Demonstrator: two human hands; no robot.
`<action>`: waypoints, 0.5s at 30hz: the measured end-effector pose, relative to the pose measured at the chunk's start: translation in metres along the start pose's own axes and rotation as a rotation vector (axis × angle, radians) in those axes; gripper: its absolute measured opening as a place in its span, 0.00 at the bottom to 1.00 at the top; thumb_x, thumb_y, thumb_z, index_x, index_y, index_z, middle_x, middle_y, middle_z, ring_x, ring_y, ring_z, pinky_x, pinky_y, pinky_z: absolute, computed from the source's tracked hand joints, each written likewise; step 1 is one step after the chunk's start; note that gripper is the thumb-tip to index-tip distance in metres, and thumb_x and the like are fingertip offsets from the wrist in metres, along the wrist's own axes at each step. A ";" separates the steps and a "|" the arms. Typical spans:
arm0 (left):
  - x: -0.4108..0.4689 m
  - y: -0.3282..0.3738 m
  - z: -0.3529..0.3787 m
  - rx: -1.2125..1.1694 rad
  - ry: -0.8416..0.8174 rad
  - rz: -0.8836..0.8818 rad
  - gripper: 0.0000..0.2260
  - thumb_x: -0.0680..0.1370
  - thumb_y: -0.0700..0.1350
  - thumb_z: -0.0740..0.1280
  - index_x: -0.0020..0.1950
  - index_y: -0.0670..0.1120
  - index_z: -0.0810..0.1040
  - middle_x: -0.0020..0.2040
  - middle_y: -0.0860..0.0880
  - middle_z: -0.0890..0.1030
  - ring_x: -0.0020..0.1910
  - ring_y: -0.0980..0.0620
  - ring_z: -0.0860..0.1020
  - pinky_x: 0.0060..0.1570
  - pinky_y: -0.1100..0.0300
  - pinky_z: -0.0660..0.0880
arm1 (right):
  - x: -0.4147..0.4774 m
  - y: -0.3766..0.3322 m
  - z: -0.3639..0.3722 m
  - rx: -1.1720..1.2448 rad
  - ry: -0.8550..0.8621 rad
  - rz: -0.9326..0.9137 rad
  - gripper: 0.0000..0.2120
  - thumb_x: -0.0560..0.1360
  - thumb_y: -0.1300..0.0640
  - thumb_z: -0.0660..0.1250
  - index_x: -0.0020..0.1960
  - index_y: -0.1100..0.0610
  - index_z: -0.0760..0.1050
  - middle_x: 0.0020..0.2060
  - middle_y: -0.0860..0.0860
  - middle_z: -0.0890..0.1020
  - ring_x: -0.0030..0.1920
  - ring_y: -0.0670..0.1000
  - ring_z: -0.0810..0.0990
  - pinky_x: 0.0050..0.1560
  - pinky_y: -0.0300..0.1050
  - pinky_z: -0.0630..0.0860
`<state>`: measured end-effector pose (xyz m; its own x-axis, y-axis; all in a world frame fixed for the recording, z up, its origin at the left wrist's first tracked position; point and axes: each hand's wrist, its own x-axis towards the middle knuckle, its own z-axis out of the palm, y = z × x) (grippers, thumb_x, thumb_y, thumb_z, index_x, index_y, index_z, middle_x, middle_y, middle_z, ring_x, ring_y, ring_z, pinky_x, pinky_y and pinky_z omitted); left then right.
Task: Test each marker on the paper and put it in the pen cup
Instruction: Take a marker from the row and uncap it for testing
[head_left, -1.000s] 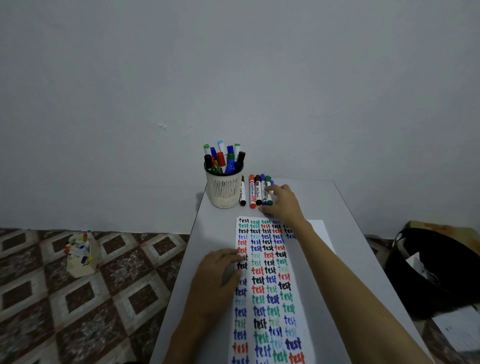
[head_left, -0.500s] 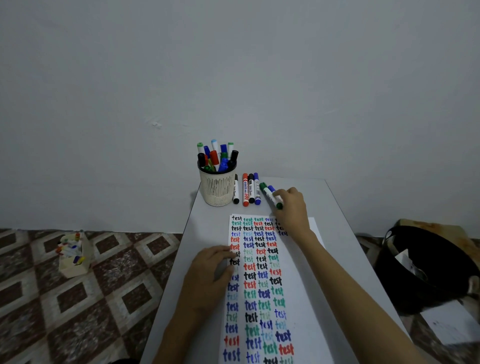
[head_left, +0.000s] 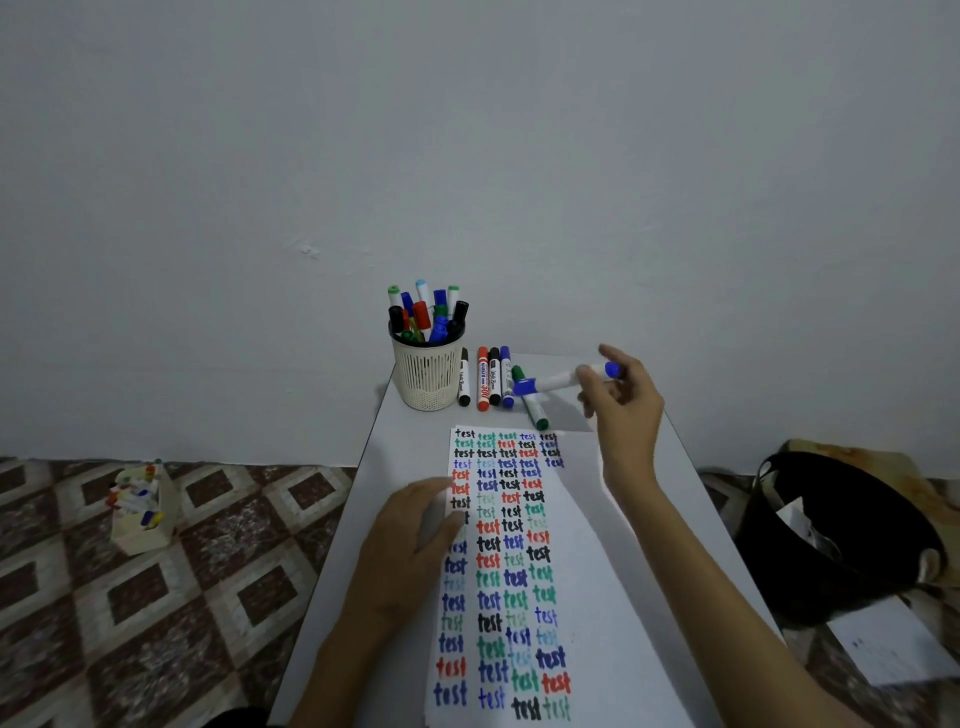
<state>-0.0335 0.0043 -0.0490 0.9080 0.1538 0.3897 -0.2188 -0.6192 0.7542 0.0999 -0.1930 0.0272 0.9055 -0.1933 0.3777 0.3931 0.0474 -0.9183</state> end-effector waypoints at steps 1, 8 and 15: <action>0.000 0.002 0.000 -0.016 0.007 -0.005 0.23 0.73 0.65 0.58 0.65 0.57 0.69 0.60 0.64 0.72 0.60 0.64 0.72 0.58 0.62 0.71 | -0.011 -0.007 -0.002 0.072 -0.079 0.060 0.11 0.76 0.62 0.67 0.58 0.61 0.77 0.38 0.53 0.79 0.34 0.47 0.77 0.35 0.36 0.77; -0.006 0.017 0.003 -0.021 -0.109 0.099 0.17 0.75 0.63 0.55 0.62 0.61 0.66 0.51 0.63 0.76 0.48 0.64 0.77 0.46 0.67 0.76 | -0.101 -0.012 0.005 0.198 -0.564 0.274 0.11 0.74 0.55 0.68 0.49 0.63 0.78 0.34 0.58 0.80 0.30 0.51 0.75 0.30 0.38 0.74; -0.009 0.019 -0.002 -0.060 -0.180 0.169 0.18 0.78 0.59 0.52 0.58 0.50 0.71 0.41 0.57 0.80 0.39 0.62 0.80 0.36 0.71 0.75 | -0.112 -0.006 0.013 0.176 -0.618 0.362 0.10 0.71 0.62 0.73 0.43 0.70 0.78 0.30 0.61 0.79 0.28 0.54 0.75 0.28 0.41 0.72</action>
<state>-0.0462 -0.0077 -0.0368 0.9045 -0.0912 0.4167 -0.3890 -0.5770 0.7182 -0.0019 -0.1586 -0.0081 0.8877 0.4495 0.1002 0.0252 0.1698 -0.9852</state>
